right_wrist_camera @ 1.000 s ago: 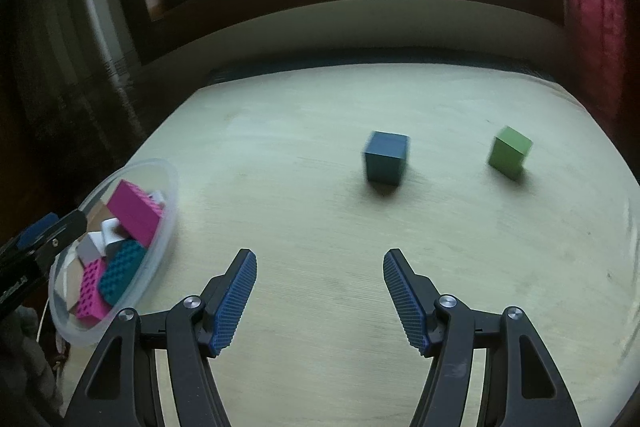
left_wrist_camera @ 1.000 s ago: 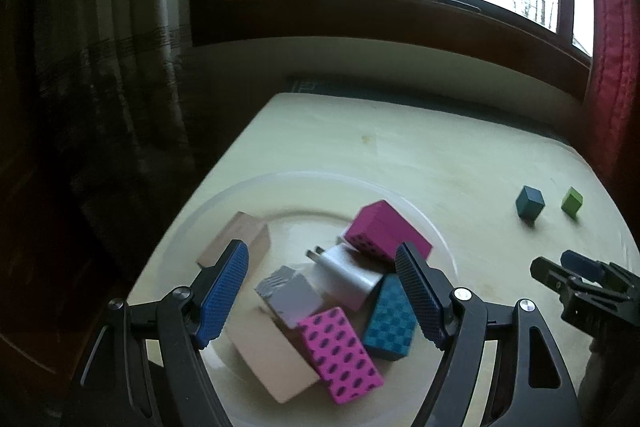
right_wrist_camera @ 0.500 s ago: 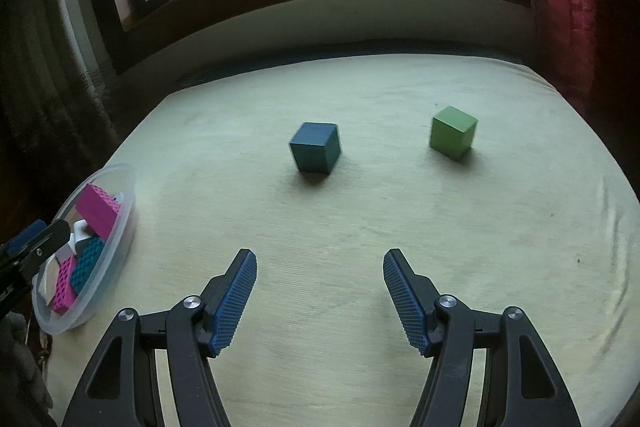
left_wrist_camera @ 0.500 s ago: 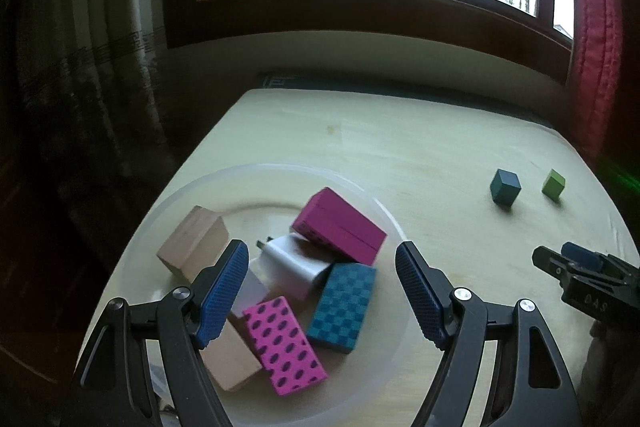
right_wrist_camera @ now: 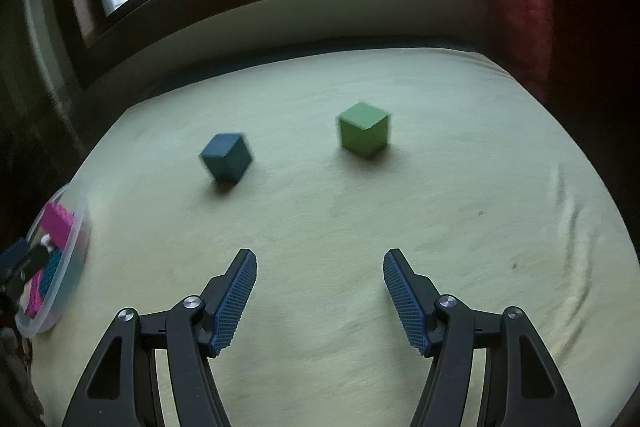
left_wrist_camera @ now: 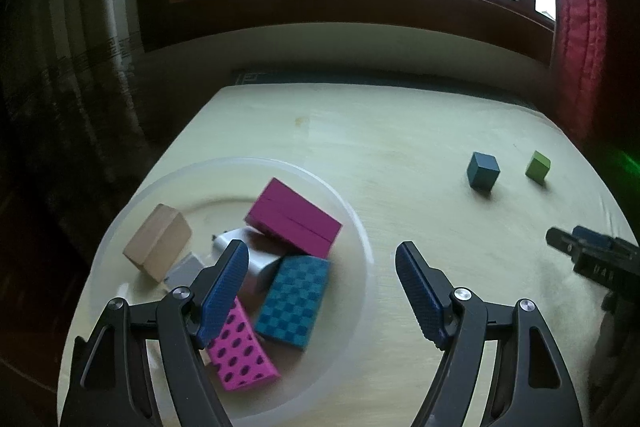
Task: Organize rigid objects
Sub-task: 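Move both open tools away from the bowl toward the two cubes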
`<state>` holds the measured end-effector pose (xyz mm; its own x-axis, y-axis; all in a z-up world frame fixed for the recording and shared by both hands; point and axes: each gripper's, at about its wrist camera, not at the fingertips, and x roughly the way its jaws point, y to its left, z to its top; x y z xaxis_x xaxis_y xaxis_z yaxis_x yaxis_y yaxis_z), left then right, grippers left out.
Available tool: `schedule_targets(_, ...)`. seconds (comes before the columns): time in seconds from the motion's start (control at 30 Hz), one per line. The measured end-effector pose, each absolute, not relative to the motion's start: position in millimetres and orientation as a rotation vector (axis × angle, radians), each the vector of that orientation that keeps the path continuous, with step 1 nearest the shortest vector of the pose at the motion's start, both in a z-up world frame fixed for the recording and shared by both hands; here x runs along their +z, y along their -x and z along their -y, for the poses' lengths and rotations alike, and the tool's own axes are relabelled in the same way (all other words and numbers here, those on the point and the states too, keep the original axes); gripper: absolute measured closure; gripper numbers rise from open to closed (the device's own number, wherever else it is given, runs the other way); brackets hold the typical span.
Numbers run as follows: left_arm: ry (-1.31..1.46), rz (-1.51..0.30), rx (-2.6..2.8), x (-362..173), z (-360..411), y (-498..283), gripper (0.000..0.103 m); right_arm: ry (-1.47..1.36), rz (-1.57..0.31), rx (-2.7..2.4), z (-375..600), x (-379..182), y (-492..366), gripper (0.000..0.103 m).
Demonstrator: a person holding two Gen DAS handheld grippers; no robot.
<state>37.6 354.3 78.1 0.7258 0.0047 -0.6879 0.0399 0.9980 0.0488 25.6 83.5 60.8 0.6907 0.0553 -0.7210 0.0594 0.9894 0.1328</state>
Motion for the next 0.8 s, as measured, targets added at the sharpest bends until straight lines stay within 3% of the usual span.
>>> schedule_targets(0.8,-0.126,-0.783,-0.117,66.3,-303.5,-52.3,0.026,-0.164,-0.807,-0.068,-51.0,73.5,-108.3,0.034)
